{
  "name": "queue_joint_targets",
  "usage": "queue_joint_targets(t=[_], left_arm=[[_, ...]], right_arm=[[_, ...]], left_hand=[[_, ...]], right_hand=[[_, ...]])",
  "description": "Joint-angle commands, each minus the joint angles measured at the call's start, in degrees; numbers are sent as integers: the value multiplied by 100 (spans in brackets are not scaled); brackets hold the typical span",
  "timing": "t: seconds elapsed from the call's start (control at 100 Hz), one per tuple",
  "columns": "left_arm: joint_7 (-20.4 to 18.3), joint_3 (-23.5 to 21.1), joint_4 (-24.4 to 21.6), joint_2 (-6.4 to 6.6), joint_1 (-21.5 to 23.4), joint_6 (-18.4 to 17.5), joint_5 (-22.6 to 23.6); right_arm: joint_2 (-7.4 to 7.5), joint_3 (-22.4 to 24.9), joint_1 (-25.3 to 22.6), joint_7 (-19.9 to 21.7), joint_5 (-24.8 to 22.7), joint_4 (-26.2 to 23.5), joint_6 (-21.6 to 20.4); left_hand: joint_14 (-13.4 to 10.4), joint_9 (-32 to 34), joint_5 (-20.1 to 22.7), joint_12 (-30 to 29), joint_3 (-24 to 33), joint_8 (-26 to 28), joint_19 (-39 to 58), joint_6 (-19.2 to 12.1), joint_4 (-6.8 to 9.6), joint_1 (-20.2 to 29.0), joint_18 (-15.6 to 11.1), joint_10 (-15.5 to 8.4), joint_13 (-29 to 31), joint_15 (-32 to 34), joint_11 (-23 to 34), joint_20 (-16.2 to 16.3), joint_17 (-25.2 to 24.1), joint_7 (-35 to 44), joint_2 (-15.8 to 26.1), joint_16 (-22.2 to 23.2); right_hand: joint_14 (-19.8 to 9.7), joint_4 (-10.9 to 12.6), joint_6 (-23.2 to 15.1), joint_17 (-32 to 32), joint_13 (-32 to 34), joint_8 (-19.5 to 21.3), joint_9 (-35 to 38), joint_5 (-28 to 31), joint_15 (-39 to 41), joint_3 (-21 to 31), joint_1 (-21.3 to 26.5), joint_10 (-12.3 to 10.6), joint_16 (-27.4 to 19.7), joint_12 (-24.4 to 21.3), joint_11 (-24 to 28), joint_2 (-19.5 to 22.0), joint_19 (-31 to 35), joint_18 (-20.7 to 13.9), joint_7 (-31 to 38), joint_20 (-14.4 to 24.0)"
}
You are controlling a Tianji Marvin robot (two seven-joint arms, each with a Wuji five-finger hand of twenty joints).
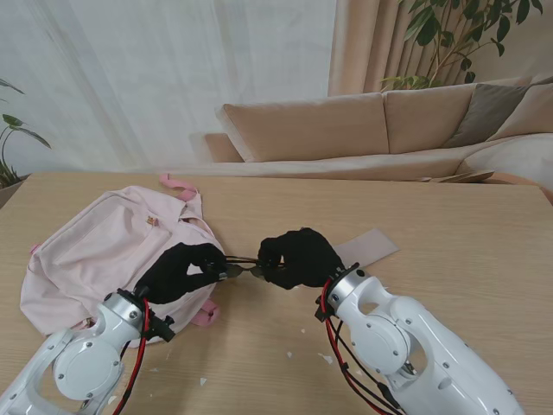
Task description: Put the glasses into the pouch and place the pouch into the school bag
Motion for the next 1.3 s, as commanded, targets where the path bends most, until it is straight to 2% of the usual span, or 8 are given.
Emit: queue_joint_targets(t=[0.0, 0.23, 0.51, 0.7, 0.93, 1.07, 1.21, 1.29], left_arm=[[-124, -6, -109, -28, 69, 58, -47], [-159, -66, -171, -23, 127, 108, -41], [-167, -166, -232, -25, 204, 106, -59], [-152, -260, -239, -31, 247, 66, -66], [-112, -356, -211, -44, 261, 130, -52], [-105, -434, -233, -49, 301, 318, 27], [-43, -524, -249, -64, 352, 444, 112], [-36, -570, -258, -66, 369, 485, 140]], right_arm=[[-42, -27, -29, 91, 76, -14, 40], [-52, 3, -48, 133, 217, -9, 128], [-77, 56, -49, 142, 429, -13, 238], [-85, 135, -62, 270, 699, -64, 378], [-72, 244, -105, 411, 828, -146, 457], [-67, 294, -138, 435, 820, -183, 486], [-65, 339, -175, 439, 811, -210, 506], [-60, 356, -184, 456, 810, -215, 494]], left_hand=[[22, 178, 227, -124, 216, -380, 60, -683, 308, 813, 9, -354, -42, -108, 104, 104, -69, 246, 587, -33], [-59, -22, -266, -241, 206, -1383, -237, -781, 351, 719, -67, -364, -423, -748, -990, 41, -243, -483, 325, -426], [-200, -351, -623, -122, 494, -1592, -548, -699, 302, 385, -193, -428, -860, -1153, -1728, 46, -467, -935, -53, -578], [-261, -730, -800, -300, 1007, -1452, -677, -501, 203, -138, -246, -468, -1043, -1274, -1515, 121, -546, -678, -243, -590], [-260, -1035, -958, -534, 995, -1411, -740, -239, 166, -410, -271, -480, -1141, -1315, -1201, 141, -610, -426, -324, -579], [-253, -1554, -1125, -1614, 1394, -1340, -885, -1, 66, -1099, -303, -348, -1312, -1411, -655, 175, -706, -493, -400, -586], [-261, -1754, -1306, -1712, 1738, -1273, -978, 169, 86, -1588, -326, -346, -1441, -1503, -721, 169, -771, -610, -349, -613], [-307, -1953, -1484, -1753, 2067, -1233, -1053, 255, 253, -1925, -356, -369, -1541, -1575, -782, 173, -808, -767, -279, -626]], right_hand=[[-120, -114, -302, 285, 420, 104, 313, 500, 351, 184, 497, 112, 171, 116, 136, 371, 304, 162, 478, -14], [-164, -309, 8, 704, 816, 767, 558, 590, 1041, 750, 499, 424, 484, 563, 601, 212, 692, 254, 594, -39], [-185, -453, -16, 1116, 1234, 1063, 903, 819, 1231, 1481, 306, 478, 524, 735, 692, -161, 851, 375, 625, -61], [-150, -483, 33, 1183, 1300, 1078, 954, 859, 1269, 1579, 279, 521, 538, 767, 701, -210, 897, 408, 630, -59], [-137, -499, 45, 1176, 1290, 1093, 952, 865, 1327, 1606, 279, 542, 569, 801, 715, -201, 941, 396, 629, -48], [-130, -503, 58, 1175, 1277, 1103, 936, 863, 1348, 1605, 281, 553, 582, 819, 725, -203, 954, 394, 628, -46], [-128, -501, 55, 1176, 1278, 1108, 937, 870, 1358, 1603, 288, 555, 588, 827, 727, -215, 962, 384, 627, -47], [-130, -499, 51, 1181, 1274, 1107, 940, 872, 1361, 1609, 295, 553, 591, 827, 724, -223, 966, 381, 624, -47]])
